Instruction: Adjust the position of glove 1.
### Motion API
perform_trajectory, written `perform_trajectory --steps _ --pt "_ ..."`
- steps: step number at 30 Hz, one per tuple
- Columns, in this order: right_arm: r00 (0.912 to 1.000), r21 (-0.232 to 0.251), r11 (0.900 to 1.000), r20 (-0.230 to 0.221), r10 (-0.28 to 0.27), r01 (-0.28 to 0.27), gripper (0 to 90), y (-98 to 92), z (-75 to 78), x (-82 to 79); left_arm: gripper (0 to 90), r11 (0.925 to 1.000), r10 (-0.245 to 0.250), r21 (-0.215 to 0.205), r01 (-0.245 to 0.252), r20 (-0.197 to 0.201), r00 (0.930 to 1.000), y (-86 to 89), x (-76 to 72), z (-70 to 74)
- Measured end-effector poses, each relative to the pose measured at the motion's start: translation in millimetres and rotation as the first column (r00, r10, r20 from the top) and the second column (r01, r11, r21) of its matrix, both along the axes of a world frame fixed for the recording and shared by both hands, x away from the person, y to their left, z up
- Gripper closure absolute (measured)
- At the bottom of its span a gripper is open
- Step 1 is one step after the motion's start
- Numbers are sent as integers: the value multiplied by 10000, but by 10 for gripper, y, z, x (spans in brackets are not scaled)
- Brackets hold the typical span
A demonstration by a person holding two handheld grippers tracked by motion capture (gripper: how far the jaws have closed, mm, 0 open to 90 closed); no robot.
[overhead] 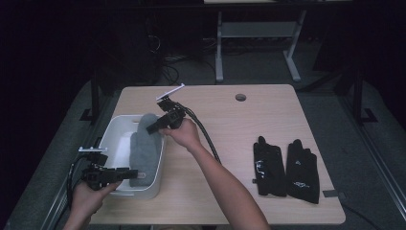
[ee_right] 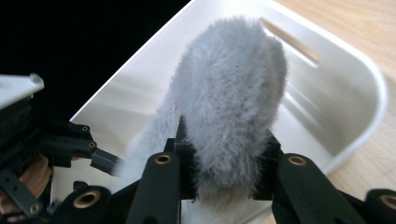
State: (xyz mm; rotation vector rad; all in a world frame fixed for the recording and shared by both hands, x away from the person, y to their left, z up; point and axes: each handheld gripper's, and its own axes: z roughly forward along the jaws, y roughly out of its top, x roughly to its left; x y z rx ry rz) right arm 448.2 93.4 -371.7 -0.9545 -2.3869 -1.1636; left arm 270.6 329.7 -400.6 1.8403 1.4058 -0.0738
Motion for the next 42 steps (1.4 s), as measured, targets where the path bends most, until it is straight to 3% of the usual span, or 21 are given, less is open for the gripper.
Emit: perform_trajectory --steps 6,8,14,31,42 --pt "9989 -610 9980 456 -114 142 505 53 -28 -9 407 10000 -46 80 45 109 9999 -3 -5 11" --pt "9977 -493 9985 644 -192 224 478 34 0 -6 405 9999 -24 134 22 183 9998 -6 -3 16" --pt "9916 -169 9972 1087 -703 725 467 -62 104 0 395 9996 -141 261 128 485 9987 -14 4 93" --pt "9896 70 9965 1171 -830 827 457 -364 232 -41 365 9981 -600 187 581 1327 9893 -224 35 359" --pt "9867 45 9967 1409 -814 816 445 -556 325 -110 349 9946 -1022 -36 1042 1614 9816 -391 84 416"
